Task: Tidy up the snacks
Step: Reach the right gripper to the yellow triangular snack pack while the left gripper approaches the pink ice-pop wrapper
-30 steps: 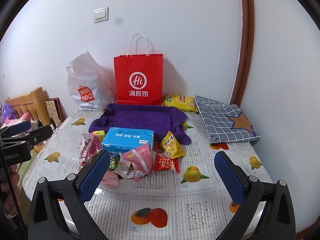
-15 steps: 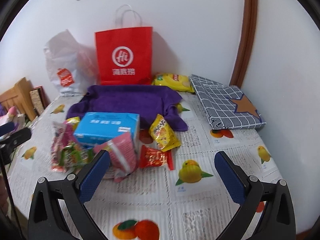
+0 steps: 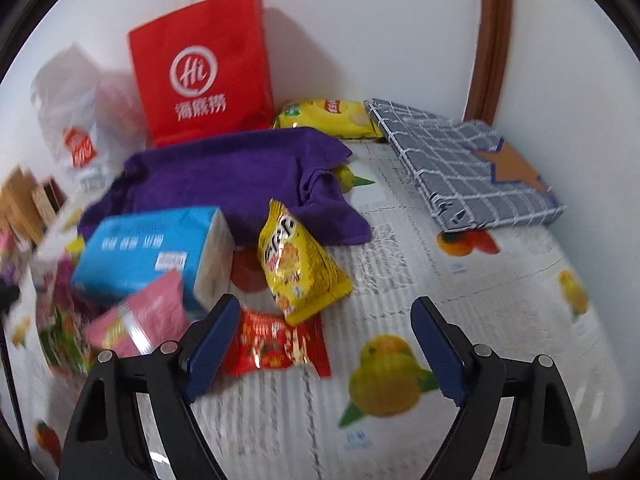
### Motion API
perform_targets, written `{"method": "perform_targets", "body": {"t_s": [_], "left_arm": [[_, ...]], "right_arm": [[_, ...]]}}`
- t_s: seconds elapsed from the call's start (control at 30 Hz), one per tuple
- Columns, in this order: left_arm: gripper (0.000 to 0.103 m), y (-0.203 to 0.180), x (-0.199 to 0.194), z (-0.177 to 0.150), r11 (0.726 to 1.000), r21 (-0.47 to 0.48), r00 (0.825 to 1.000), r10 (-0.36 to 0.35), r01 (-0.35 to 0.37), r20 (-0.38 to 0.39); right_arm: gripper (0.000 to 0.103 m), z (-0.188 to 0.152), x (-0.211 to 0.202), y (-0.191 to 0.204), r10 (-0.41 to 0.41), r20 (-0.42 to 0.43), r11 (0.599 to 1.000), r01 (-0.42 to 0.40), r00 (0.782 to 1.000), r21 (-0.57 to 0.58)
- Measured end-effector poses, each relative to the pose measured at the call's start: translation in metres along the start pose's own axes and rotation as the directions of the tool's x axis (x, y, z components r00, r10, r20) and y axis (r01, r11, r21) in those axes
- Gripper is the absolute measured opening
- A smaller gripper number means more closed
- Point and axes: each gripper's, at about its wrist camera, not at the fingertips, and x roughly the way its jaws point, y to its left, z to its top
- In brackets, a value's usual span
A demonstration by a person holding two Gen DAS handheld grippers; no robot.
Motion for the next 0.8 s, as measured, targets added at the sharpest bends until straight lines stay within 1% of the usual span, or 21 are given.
{"method": "perform_targets", "body": {"t_s": [0.07, 0.17, 0.27, 0.37, 0.47, 0.6, 0.67, 0.73, 0.77, 0.8], "left_arm": [[0.102, 0.004, 0.008, 0.003, 1.000, -0.004, 1.000, -0.009, 0.009, -0.007], [0.102, 0.010, 0.022, 0.006, 0.999, -0.022, 0.999, -0.039, 0.039, -0.026], [0.102, 0.012, 0.034, 0.008, 0.997, -0.019, 0.997, -0.070, 0.070, -0.040], [0.102, 0.009, 0.043, 0.007, 0.996, 0.006, 0.995, -0.089, 0.089, -0.046], [0.102, 0.007, 0.051, 0.006, 0.994, 0.023, 0.993, -0.104, 0.105, -0.048], [0.102, 0.007, 0.059, 0.003, 0.993, 0.020, 0.991, -0.117, 0.118, -0.069], [0.102, 0.007, 0.061, 0.001, 0.992, 0.018, 0.989, -0.125, 0.127, -0.078], [0.102, 0.007, 0.063, -0.002, 0.990, 0.014, 0.987, -0.136, 0.138, -0.086], [0.102, 0.007, 0.064, -0.003, 0.990, 0.013, 0.986, -0.137, 0.139, -0.093], [0.102, 0.006, 0.065, -0.004, 0.990, 0.015, 0.986, -0.139, 0.141, -0.096]], "right_arm": [[0.087, 0.002, 0.009, -0.002, -0.008, -0.011, 1.000, 0.008, 1.000, 0.009], [0.086, 0.004, 0.023, 0.002, -0.043, -0.028, 0.999, 0.043, 0.999, -0.015], [0.081, 0.005, 0.033, 0.008, -0.067, -0.038, 0.997, 0.065, 0.997, -0.043], [0.081, 0.005, 0.042, 0.009, -0.055, -0.040, 0.997, 0.053, 0.998, -0.054], [0.077, 0.004, 0.054, 0.012, -0.055, -0.057, 0.996, 0.051, 0.997, -0.074], [0.074, 0.002, 0.064, 0.021, -0.057, -0.072, 0.993, 0.049, 0.996, -0.108], [0.068, 0.001, 0.068, 0.024, -0.051, -0.081, 0.992, 0.040, 0.995, -0.124], [0.057, 0.000, 0.070, 0.027, -0.048, -0.083, 0.990, 0.036, 0.995, -0.136], [0.055, 0.000, 0.070, 0.029, -0.050, -0.081, 0.989, 0.038, 0.995, -0.143], [0.048, 0.000, 0.069, 0.030, -0.052, -0.076, 0.988, 0.040, 0.996, -0.146]]}}
